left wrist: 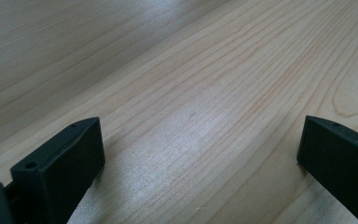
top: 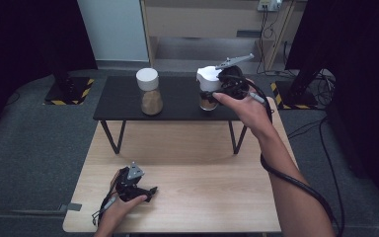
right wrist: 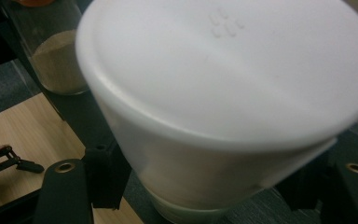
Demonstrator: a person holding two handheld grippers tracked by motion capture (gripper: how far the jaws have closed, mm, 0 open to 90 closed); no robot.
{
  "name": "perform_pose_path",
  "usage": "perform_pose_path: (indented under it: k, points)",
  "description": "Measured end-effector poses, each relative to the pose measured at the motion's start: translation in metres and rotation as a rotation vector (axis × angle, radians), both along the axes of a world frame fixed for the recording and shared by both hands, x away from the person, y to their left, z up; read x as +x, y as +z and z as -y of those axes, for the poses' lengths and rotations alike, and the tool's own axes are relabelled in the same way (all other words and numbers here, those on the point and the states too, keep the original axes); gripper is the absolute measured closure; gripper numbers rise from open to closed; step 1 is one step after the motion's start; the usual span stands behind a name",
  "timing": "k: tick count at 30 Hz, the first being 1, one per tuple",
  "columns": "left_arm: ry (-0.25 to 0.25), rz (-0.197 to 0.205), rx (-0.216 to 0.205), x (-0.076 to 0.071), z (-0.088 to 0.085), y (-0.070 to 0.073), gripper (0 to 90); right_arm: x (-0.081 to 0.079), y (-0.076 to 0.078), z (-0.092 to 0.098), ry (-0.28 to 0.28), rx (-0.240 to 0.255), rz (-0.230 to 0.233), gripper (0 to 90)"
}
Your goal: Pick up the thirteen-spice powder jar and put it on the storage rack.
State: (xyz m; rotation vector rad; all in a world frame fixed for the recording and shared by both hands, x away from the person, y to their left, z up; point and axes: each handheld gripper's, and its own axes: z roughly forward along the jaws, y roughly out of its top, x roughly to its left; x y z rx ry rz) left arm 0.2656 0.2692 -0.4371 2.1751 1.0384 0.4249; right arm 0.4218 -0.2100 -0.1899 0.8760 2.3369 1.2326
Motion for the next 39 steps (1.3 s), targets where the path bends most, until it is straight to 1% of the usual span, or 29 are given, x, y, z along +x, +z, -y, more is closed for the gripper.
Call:
perform_pose_path:
  k: [5, 8, 14, 16, 22, 26, 30, 39]
  points:
    - [0.0, 0.0, 0.0, 0.0, 0.0, 0.0, 0.0, 0.005, -0.002, -0.006, 0.001, -0.005, -0.008, 31.5]
    - [0.0, 0.0, 0.0, 0.0, 0.0, 0.0, 0.0, 0.007, -0.003, -0.01, 0.004, -0.017, -0.008, 31.5]
    - [0.0, 0.0, 0.0, 0.0, 0.0, 0.0, 0.0, 0.011, -0.006, -0.012, 0.0, -0.021, -0.02, 31.5]
    - [0.0, 0.0, 0.0, 0.0, 0.0, 0.0, 0.0, 0.012, -0.007, -0.011, -0.002, -0.013, -0.023, 31.5]
    - [0.0, 0.0, 0.0, 0.0, 0.0, 0.0, 0.0, 0.011, -0.008, -0.011, 0.002, -0.015, -0.017, 31.4]
    - [0.0, 0.0, 0.001, 0.0, 0.0, 0.0, 0.0, 0.011, -0.008, -0.01, -0.01, -0.004, -0.026, 31.4]
    - [0.0, 0.0, 0.001, 0.0, 0.0, 0.0, 0.0, 0.009, -0.009, -0.011, -0.009, -0.005, -0.019, 31.3]
    - [0.0, 0.0, 0.001, 0.0, 0.0, 0.0, 0.0, 0.009, -0.013, -0.007, -0.023, 0.021, -0.027, 31.3]
